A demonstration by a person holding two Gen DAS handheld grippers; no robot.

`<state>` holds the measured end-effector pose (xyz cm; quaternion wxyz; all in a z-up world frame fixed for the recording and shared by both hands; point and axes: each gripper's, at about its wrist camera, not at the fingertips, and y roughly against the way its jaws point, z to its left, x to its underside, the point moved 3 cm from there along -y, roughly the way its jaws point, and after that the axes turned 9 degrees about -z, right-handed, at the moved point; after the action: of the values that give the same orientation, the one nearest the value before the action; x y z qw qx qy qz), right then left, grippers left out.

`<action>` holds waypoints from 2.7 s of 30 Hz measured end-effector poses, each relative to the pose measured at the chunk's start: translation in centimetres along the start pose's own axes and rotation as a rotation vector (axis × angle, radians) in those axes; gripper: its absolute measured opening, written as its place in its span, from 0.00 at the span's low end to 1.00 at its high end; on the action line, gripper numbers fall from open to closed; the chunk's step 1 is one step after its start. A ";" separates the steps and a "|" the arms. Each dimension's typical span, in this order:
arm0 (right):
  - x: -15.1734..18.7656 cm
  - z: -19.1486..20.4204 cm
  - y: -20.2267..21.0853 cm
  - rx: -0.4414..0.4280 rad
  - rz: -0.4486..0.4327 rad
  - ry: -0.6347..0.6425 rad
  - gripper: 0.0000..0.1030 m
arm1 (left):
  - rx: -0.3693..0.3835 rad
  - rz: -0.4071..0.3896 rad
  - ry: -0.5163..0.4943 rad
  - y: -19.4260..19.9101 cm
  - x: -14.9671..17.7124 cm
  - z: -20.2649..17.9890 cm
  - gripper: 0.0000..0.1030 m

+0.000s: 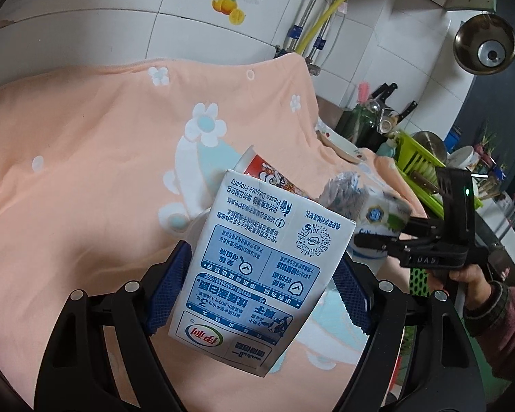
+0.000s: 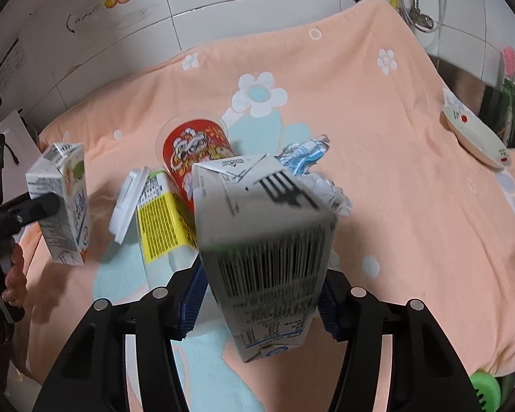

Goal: Collect trash
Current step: 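Carry both cartons over the green basket and open both tools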

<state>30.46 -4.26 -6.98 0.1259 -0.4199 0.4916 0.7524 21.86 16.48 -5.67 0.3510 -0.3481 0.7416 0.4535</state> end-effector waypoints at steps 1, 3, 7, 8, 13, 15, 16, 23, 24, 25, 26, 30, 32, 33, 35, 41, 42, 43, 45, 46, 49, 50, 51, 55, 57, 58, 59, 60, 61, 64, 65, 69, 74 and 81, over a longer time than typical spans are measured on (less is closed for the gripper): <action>0.2 -0.1 0.1 0.002 0.000 -0.001 0.55 | 0.001 -0.001 0.003 0.0 0.0 0.0 0.77; 0.5 -0.2 0.4 0.002 -0.002 -0.007 0.56 | 0.003 -0.002 0.008 0.1 0.0 -0.1 0.77; 1.0 -0.2 1.2 0.010 -0.012 -0.004 0.60 | 0.007 -0.008 -0.005 0.5 0.0 -0.6 0.77; 1.2 -0.2 1.4 0.008 -0.014 -0.003 0.60 | 0.007 -0.011 -0.011 0.7 0.0 -0.8 0.77; 2.0 0.2 2.2 0.013 -0.019 0.016 0.44 | 0.016 -0.018 -0.015 1.0 -0.1 -1.5 0.76; 2.1 0.1 2.5 0.013 -0.028 -0.004 0.43 | 0.019 -0.017 -0.015 1.0 -0.1 -1.7 0.76; 2.1 0.1 2.8 0.014 -0.039 -0.015 0.43 | 0.022 -0.016 -0.016 1.1 0.0 -2.0 0.76; 3.0 -0.1 5.4 0.022 -0.067 -0.047 0.42 | 0.063 -0.023 -0.043 1.9 0.0 -4.4 0.76; 3.2 -0.2 5.8 0.027 -0.072 -0.049 0.42 | 0.074 -0.023 -0.047 1.9 0.0 -4.9 0.76; 3.4 -0.3 6.6 0.032 -0.080 -0.052 0.42 | 0.080 -0.023 -0.052 1.9 0.0 -5.4 0.76; 3.6 -0.4 7.2 0.037 -0.086 -0.052 0.42 | 0.089 -0.023 -0.059 2.0 0.1 -5.9 0.76; 4.9 -0.9 9.8 0.072 -0.102 -0.047 0.39 | 0.134 -0.024 -0.085 2.0 0.3 -8.6 0.76; 5.6 -1.3 10.9 0.085 -0.106 -0.053 0.39 | 0.152 -0.019 -0.095 1.8 0.5 -9.7 0.76; 6.1 -1.6 11.6 0.093 -0.111 -0.059 0.39 | 0.164 -0.016 -0.097 1.6 0.7 -10.4 0.76; 7.0 -2.2 12.6 0.106 -0.113 -0.074 0.39 | 0.188 -0.008 -0.101 1.3 1.1 -11.5 0.76; 9.8 -4.5 16.1 0.161 -0.136 -0.130 0.39 | 0.258 0.031 -0.133 0.0 2.5 -15.9 0.76; 10.2 -4.8 16.7 0.173 -0.138 -0.135 0.39 | 0.272 0.037 -0.135 -0.2 2.6 -16.5 0.76; 10.8 -5.5 17.4 0.196 -0.140 -0.146 0.39 | 0.283 0.040 -0.137 -0.4 2.8 -17.0 0.76; 11.5 -6.6 18.3 0.222 -0.141 -0.168 0.39 | 0.314 0.055 -0.147 -0.9 3.2 -18.6 0.76; 12.0 -7.3 18.9 0.241 -0.139 -0.181 0.39 | 0.327 0.059 -0.153 -1.0 3.4 -19.3 0.76; 13.6 -9.1 20.7 0.301 -0.133 -0.209 0.39 | 0.369 0.078 -0.174 -1.7 4.1 -21.6 0.76; 14.2 -9.7 21.2 0.325 -0.130 -0.218 0.39 | 0.382 0.085 -0.181 -2.0 4.3 -22.4 0.76; 14.6 -10.1 21.6 0.339 -0.129 -0.224 0.39 | 0.396 0.093 -0.186 -2.2 4.5 -23.0 0.76; 16.8 -12.3 23.1 0.409 -0.101 -0.261 0.39 | 0.439 0.120 -0.206 -3.1 5.2 -25.5 0.76; 17.6 -13.1 23.5 0.428 -0.087 -0.278 0.39 | 0.457 0.129 -0.218 -3.3 5.5 -26.6 0.76; 18.1 -13.5 23.6 0.439 -0.081 -0.288 0.39 | 0.467 0.133 -0.224 -3.4 5.7 -27.2 0.76; 18.5 -13.8 23.7 0.449 -0.074 -0.293 0.39 | 0.475 0.136 -0.229 -3.4 5.8 -27.7 0.76; 18.9 -14.2 23.8 0.466 -0.066 -0.298 0.39 | 0.484 0.140 -0.233 -3.5 5.9 -28.2 0.76; 19.2 -14.4 23.8 0.471 -0.060 -0.303 0.39 | 0.493 0.145 -0.237 -3.7 6.0 -28.7 0.76; 20.1 -15.1 24.0 0.492 -0.050 -0.313 0.40 | 0.516 0.161 -0.242 -4.1 6.5 -30.0 0.76; 20.3 -15.3 24.1 0.498 -0.048 -0.316 0.40 | 0.520 0.165 -0.244 -4.2 6.6 -30.3 0.76; 20.9 -16.0 24.5 0.500 -0.052 -0.348 0.47 | 0.539 0.186 -0.253 -5.0 7.2 -31.8 0.76; 21.2 -16.3 25.3 0.504 -0.064 -0.365 0.50 | 0.556 0.209 -0.252 -5.8 7.7 -33.1 0.76; 21.7 -16.2 26.5 0.509 -0.085 -0.373 0.54 | 0.563 0.243 -0.260 -6.8 8.8 -34.8 0.76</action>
<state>9.31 -35.69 -9.24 0.3462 -0.2502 0.6144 0.6633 15.93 -19.52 -4.05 0.4683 -0.0855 0.8231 0.3097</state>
